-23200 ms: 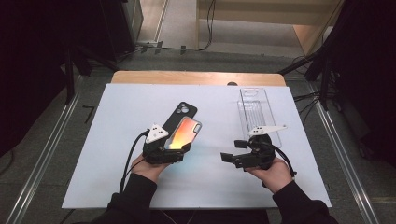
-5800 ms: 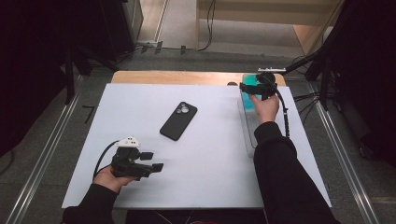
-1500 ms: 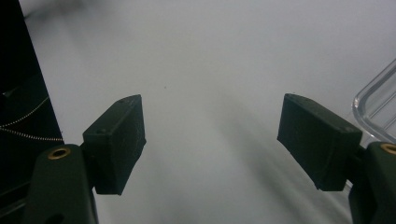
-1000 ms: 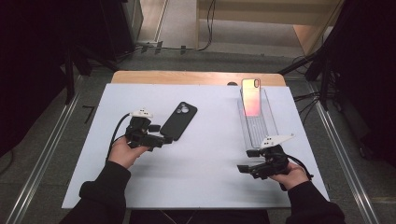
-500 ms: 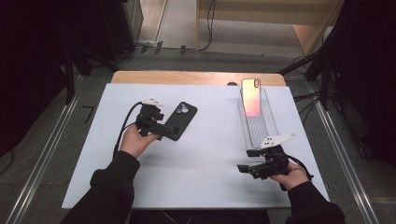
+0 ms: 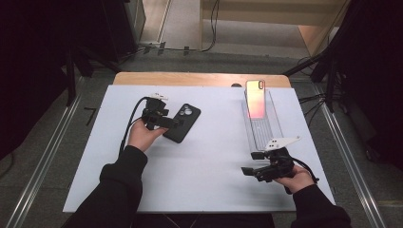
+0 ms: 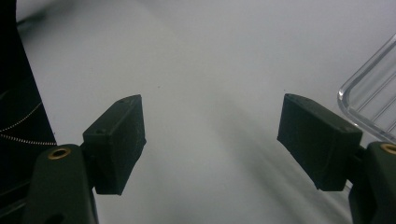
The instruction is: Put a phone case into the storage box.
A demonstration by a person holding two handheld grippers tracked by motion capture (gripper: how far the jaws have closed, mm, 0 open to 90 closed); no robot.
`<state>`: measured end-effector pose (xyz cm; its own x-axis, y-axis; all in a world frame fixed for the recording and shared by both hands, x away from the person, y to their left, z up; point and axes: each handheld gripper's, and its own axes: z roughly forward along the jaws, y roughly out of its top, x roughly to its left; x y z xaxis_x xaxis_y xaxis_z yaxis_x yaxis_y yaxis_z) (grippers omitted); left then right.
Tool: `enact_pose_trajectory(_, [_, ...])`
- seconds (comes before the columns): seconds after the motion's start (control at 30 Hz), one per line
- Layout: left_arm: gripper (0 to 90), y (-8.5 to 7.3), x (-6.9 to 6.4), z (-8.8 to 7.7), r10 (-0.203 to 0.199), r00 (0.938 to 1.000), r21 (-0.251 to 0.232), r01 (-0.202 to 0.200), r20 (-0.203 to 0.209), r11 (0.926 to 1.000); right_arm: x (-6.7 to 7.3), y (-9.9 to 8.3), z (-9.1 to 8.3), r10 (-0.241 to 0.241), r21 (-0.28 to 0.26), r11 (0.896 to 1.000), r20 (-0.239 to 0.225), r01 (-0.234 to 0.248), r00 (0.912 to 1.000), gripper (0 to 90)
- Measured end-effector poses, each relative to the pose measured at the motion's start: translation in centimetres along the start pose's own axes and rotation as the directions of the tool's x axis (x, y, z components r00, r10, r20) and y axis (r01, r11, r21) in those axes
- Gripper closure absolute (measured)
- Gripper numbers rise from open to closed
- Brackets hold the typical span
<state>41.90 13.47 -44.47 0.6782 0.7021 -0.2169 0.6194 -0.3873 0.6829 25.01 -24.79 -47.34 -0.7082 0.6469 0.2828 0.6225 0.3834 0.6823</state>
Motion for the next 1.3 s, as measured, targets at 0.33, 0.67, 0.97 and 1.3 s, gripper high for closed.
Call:
enact_pose_trajectory(0.33, [12.0,1.2,-0.2,1.7,0.038,0.9987,0.004,-0.038,-0.034,0.9993,0.0,0.0,-0.1,0.000,-0.003,1.000,0.004,0.000,1.0000,21.2])
enact_pose_trajectory(0.67, [12.0,0.7,-0.3,3.1,0.049,0.9953,0.012,-0.049,-0.083,0.9987,0.0,0.0,-0.1,-0.001,0.001,1.000,0.006,0.001,1.0000,21.2])
enact_pose_trajectory(0.97, [12.1,-0.1,0.0,4.1,0.064,0.9922,0.037,-0.060,-0.107,0.9975,0.0,0.0,-0.1,0.006,0.008,1.000,0.006,-0.006,1.0000,21.2])
enact_pose_trajectory(1.3, [12.2,-1.2,0.3,5.1,0.027,0.9907,0.043,-0.021,-0.134,0.9988,0.0,0.0,-0.2,0.003,0.001,1.000,0.005,-0.003,1.0000,21.2])
